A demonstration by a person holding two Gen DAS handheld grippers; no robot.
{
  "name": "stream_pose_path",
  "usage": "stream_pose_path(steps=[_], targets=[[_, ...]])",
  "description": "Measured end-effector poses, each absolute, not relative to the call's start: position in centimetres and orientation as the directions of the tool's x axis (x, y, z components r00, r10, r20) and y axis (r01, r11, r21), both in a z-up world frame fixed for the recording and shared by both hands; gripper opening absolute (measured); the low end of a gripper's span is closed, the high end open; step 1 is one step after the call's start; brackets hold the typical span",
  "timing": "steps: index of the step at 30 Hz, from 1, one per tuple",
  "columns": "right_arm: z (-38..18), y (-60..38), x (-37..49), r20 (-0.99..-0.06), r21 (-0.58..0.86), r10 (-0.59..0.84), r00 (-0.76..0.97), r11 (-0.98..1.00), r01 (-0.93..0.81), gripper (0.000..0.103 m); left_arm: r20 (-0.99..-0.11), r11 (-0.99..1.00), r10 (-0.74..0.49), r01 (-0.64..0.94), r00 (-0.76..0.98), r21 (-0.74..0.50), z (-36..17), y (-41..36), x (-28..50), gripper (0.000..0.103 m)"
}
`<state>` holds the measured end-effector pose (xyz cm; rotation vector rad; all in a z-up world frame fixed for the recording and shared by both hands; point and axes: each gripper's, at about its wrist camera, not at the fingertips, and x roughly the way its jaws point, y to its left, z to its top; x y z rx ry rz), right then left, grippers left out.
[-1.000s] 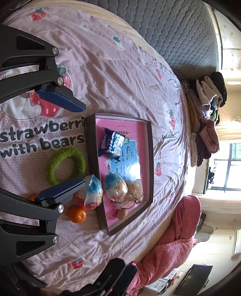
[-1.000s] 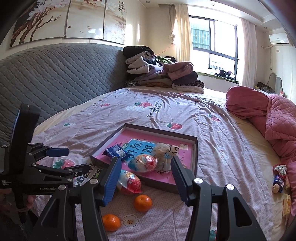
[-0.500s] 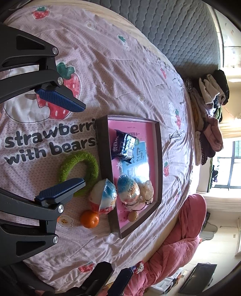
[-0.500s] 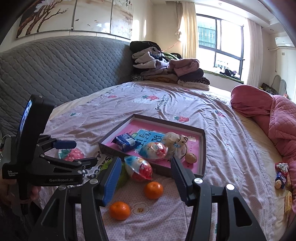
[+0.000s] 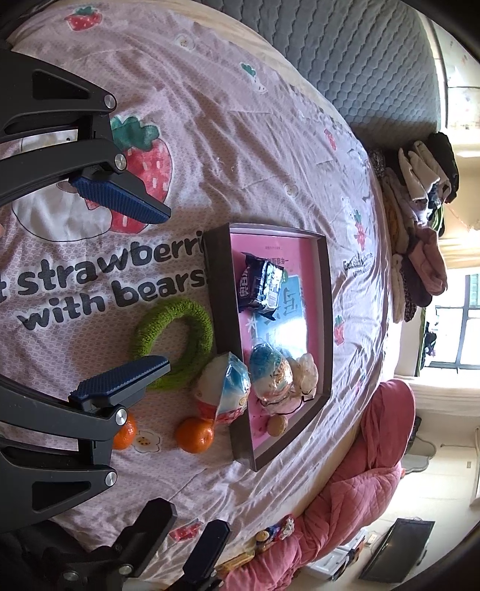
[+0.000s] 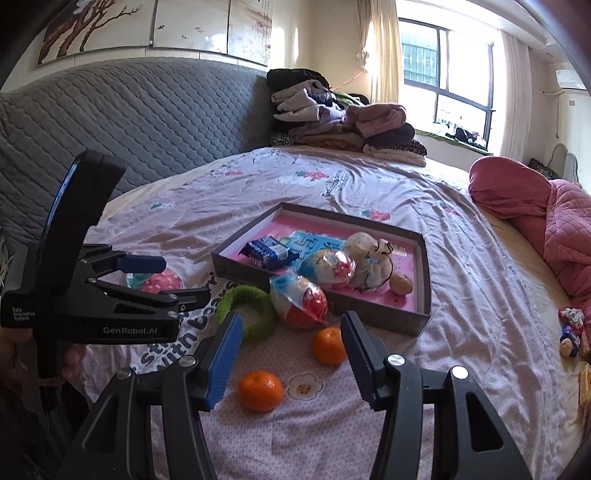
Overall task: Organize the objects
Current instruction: 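Move the left tool toward the green fuzzy ring while the right tool approaches an orange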
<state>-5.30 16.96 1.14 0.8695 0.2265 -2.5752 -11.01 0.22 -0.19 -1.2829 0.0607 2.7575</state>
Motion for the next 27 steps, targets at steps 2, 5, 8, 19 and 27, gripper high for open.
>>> stream_pose_path(steps=[2,5,8,19,27], targets=[[0.9,16.9,-5.2,-0.613,-0.02,-0.33,-0.718,-0.902,0.431,0.055,-0.768,-0.994,0.076,-0.11,-0.637,-0.007,-0.4,0.2,-11.0,0.075],[0.5,16.7,-5.1,-0.621,-0.022,-0.329,-0.711,-0.9,0.436,0.055,-0.771,-0.994,0.078,-0.113,-0.631,-0.007,-0.7,0.2,-11.1,0.075],[0.2,16.4,-5.0,-0.63,-0.021,-0.329,-0.703,-0.898,0.439,0.055,-0.774,-0.994,0.071,-0.113,-0.629,0.001,-1.0,0.3,-11.0,0.075],[-0.9,16.0,-4.5,-0.656,-0.026,-0.319,-0.684,-0.896,0.442,0.055,-0.782,-0.992,0.07,-0.125,-0.619,0.011,-1.4,0.6,-10.8,0.075],[-1.6,15.8,-4.2,-0.672,-0.029,-0.317,-0.67,-0.892,0.451,0.055,-0.795,-0.992,0.069,-0.128,-0.602,0.01,-2.0,0.8,-10.7,0.075]])
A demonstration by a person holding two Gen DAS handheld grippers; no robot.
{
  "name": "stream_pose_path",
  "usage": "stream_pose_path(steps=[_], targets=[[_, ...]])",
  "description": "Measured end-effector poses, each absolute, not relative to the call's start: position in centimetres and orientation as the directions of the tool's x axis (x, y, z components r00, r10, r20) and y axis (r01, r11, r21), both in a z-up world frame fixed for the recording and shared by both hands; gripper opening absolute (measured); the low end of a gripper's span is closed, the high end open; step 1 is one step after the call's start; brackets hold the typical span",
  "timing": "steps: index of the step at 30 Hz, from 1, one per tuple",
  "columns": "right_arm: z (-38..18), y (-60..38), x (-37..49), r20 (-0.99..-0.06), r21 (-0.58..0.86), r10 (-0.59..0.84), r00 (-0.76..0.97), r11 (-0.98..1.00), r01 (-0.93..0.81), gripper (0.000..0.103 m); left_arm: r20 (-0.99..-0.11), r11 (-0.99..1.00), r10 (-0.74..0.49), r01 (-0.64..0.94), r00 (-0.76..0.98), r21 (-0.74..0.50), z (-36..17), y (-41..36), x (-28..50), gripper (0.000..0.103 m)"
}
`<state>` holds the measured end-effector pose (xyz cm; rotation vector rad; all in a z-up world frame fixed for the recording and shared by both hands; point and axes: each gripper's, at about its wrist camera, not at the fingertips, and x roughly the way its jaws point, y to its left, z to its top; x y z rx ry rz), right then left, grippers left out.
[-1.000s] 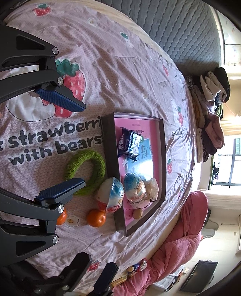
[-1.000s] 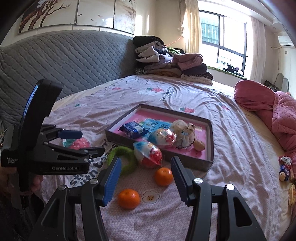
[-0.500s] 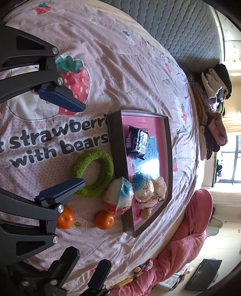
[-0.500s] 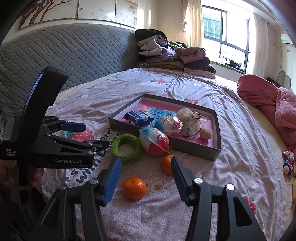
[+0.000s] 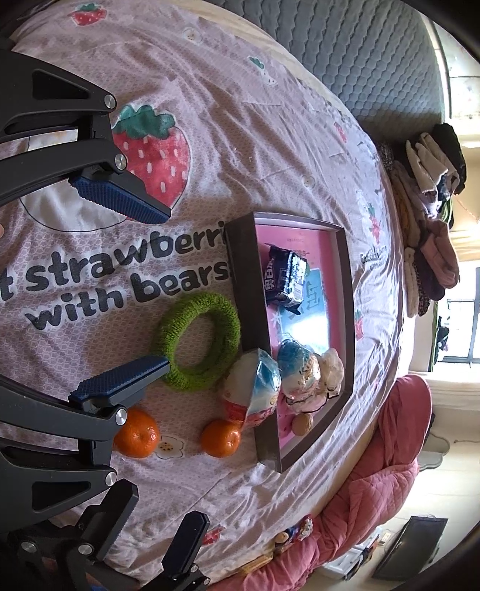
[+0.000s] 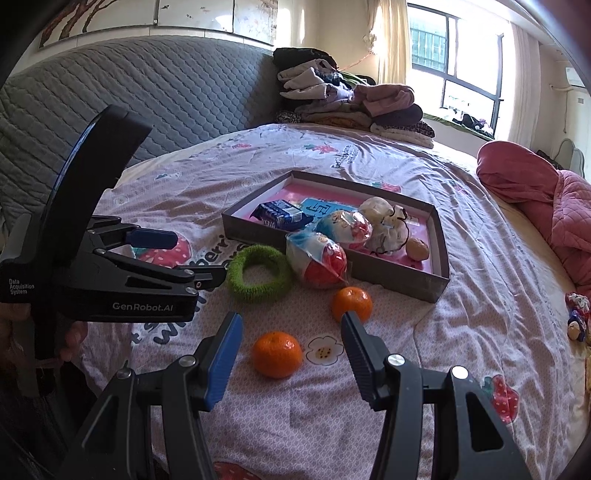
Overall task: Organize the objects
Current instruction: 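Move the left tool toward the green fuzzy ring while the right tool approaches an orange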
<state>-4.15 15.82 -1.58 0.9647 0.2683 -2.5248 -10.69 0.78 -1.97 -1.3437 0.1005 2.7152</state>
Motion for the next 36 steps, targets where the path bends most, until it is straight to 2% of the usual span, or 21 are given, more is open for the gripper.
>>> stream_pose_path(steps=[36], targets=[[-5.7,15.1,-5.8,-0.746,0.005,-0.304,-0.593,-0.893,0.451,0.055,-0.82,-0.994,0.09,-0.107,-0.565,-0.035,-4.5,0.9,-14.4,0.075]])
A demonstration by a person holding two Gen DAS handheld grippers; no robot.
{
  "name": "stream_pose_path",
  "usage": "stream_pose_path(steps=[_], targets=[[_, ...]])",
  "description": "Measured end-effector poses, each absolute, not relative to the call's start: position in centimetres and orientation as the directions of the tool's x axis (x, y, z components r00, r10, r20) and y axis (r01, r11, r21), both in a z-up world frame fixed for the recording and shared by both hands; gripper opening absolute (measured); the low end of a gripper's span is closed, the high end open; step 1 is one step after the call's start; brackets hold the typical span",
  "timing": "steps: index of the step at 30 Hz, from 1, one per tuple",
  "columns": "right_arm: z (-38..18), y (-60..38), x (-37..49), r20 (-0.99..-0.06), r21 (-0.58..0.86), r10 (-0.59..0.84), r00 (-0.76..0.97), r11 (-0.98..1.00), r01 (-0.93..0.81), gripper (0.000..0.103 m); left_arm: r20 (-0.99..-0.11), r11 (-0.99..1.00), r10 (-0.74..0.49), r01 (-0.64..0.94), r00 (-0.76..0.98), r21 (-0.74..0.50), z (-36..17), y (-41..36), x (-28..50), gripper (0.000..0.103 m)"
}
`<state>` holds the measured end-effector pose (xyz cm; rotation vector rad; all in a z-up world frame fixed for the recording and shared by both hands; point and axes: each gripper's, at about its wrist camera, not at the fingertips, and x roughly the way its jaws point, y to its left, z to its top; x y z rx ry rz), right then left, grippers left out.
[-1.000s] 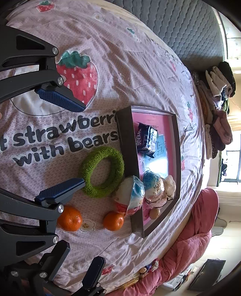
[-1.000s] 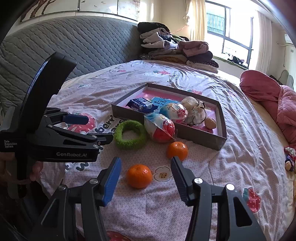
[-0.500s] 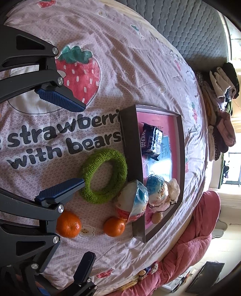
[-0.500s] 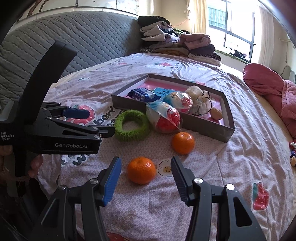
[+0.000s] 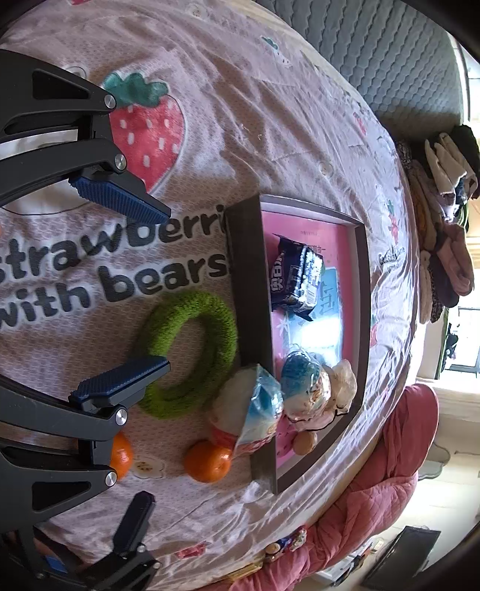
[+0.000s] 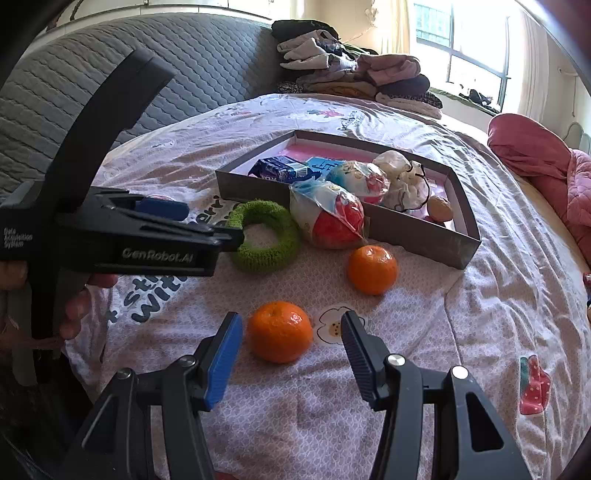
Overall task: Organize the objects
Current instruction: 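Move the left tool toward the green fuzzy ring while the right tool approaches an orange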
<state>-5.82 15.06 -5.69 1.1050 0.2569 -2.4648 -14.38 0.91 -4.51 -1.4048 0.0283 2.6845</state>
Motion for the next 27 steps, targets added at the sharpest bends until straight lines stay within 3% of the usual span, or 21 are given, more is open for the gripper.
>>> stream_pose_path(steps=[16,21,24,27], targets=[[-7.6,14.3,-6.8,-0.77,-0.005,-0.295,-0.566,-0.884,0.468,0.055,-0.831,-0.994,0.1,-0.096,-0.547,-0.056,-6.5,1.2,-17.7,0.075],[-7.7,14.3,-7.0,-0.766,0.002,-0.302,-0.567,-0.884,0.468,0.05,-0.829,-0.993,0.103,-0.108,-0.55,-0.051,-6.6,1.4,-18.0,0.074],[-7.7,14.3,-7.1,-0.767,0.02,-0.319,-0.557,-0.879,0.476,0.044,-0.825,-0.991,0.113,-0.118,-0.553,-0.056,-6.6,1.6,-18.0,0.065],[-7.8,14.3,-7.2,-0.768,0.032,-0.326,-0.552,-0.879,0.475,0.041,-0.822,-0.99,0.113,-0.135,-0.558,-0.044,-6.6,2.0,-17.9,0.045]])
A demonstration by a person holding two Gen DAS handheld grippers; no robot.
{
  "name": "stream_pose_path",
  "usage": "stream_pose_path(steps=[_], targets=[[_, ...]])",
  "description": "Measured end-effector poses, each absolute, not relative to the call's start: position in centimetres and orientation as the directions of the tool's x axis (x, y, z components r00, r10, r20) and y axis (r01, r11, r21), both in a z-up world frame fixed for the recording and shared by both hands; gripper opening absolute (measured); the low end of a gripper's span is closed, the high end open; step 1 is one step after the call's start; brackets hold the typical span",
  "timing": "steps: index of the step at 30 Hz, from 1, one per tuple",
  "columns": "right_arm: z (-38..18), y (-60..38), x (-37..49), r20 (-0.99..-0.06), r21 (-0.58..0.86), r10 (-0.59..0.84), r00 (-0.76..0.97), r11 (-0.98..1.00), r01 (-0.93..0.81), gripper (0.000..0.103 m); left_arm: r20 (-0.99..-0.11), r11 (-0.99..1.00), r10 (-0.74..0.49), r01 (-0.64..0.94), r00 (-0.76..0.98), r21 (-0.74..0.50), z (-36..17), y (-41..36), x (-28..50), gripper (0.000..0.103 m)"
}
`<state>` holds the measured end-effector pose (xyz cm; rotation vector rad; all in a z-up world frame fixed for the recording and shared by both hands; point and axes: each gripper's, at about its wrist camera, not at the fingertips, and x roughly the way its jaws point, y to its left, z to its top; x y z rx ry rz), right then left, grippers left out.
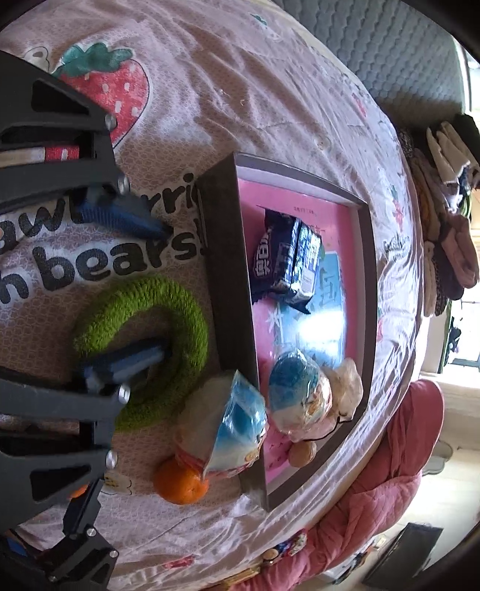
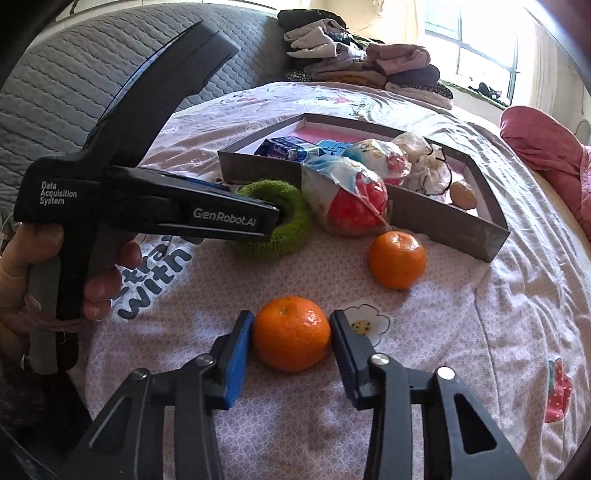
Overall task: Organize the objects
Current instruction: 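Close the left tool on the green ring while the right tool grips the orange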
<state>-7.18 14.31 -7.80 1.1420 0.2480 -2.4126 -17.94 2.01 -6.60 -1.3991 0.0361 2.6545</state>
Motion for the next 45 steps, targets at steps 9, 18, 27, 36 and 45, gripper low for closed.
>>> stream_pose_path(steps=[9,18,27,36,45], targets=[[-7.5,14.4,-7.1,-0.76,0.032,-0.332,-0.558,-0.877,0.479,0.041,-0.815,-0.988,0.127,-0.145,-0.565,-0.053,-6.1,2.0,-17.6,0.012],[-6.5,14.7,-6.9,-0.737,0.036,-0.348,-0.58,-0.876,0.481,0.041,-0.8,-0.988,0.142,-0.135,-0.583,-0.077,-4.7,1.6,-16.8,0.012],[-4.9,15.3,-6.8,-0.7,0.029,-0.352,-0.621,-0.883,0.468,0.041,-0.75,-0.987,0.151,-0.144,-0.644,-0.074,-1.1,1.7,-14.9,0.012],[-2.5,16.4,-6.9,-0.647,0.032,-0.358,-0.673,-0.895,0.444,0.041,-0.704,-0.99,0.128,-0.13,-0.699,-0.051,1.5,1.7,-13.5,0.012],[0.5,17.2,-8.0,-0.588,0.014,-0.345,-0.732,-0.909,0.417,0.041,-0.659,-0.993,0.119,-0.103,-0.743,-0.063,3.1,1.5,-13.0,0.012]])
